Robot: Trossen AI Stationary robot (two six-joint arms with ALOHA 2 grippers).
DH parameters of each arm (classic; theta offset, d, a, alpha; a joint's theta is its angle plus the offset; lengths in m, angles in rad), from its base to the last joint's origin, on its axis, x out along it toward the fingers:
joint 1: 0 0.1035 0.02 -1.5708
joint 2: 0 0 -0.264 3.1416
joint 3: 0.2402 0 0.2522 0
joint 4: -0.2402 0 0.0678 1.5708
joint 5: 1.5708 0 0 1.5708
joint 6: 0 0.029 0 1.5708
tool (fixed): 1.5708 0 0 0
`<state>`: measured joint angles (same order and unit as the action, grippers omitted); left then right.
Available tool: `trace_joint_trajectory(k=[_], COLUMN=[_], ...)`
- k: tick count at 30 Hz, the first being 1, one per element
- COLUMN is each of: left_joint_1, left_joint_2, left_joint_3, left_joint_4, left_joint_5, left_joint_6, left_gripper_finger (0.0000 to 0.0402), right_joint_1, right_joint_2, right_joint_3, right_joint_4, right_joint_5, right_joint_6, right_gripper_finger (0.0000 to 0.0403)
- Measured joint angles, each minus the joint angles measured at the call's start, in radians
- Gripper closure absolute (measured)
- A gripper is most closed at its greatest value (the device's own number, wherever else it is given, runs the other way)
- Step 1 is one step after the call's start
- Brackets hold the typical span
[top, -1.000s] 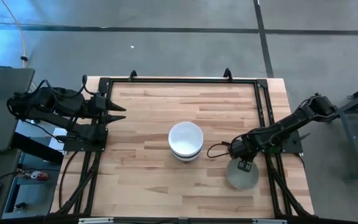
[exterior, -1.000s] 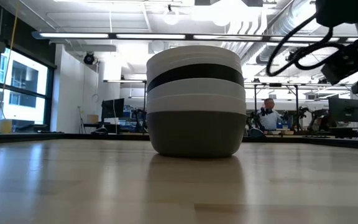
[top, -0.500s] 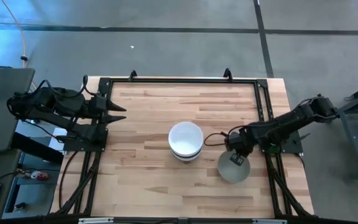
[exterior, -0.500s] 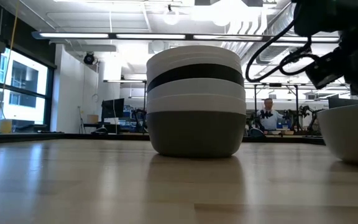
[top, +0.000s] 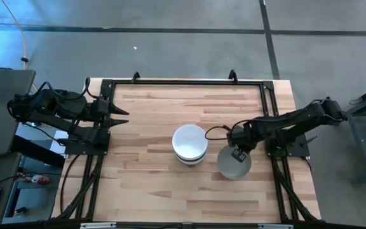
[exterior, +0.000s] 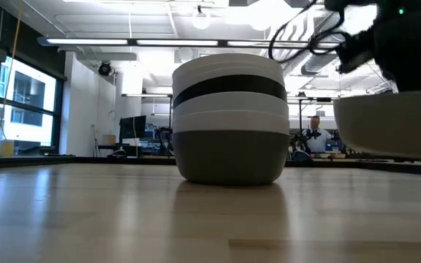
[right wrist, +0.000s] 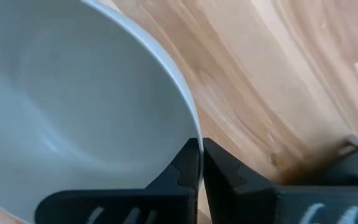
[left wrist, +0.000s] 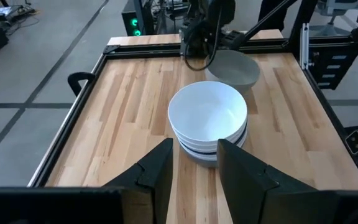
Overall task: Nest bowls inside each other
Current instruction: Stack the light gray bowl on top of the white bowl
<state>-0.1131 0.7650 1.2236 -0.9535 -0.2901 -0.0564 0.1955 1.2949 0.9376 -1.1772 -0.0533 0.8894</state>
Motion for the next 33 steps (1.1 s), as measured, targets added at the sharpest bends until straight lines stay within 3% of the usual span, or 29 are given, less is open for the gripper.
trace_joint_trajectory(k=[11,20,33], left_joint_1=[0.0,0.0,0.0], left_joint_2=[0.0,0.0,0.0], left_joint_3=[0.0,0.0,0.0], left_joint_4=[0.0,0.0,-0.022], left_joint_5=[0.0,0.0,0.018], left_joint_6=[0.0,0.016,0.034], left_gripper_finger=[0.0288,0.0288,0.0288], right_joint_1=[-0.052,-0.227,-0.362], right_joint_2=[0.0,0.017,0.341], right_joint_3=[0.266,0.444,0.809], right_joint_4=[-0.149,-0.213,-0.366], right_joint_5=[0.016,-0.118,-0.165], right_joint_6=[-0.008,-0.033,-0.23], right_gripper_finger=[0.0403,0.0403,0.0403])
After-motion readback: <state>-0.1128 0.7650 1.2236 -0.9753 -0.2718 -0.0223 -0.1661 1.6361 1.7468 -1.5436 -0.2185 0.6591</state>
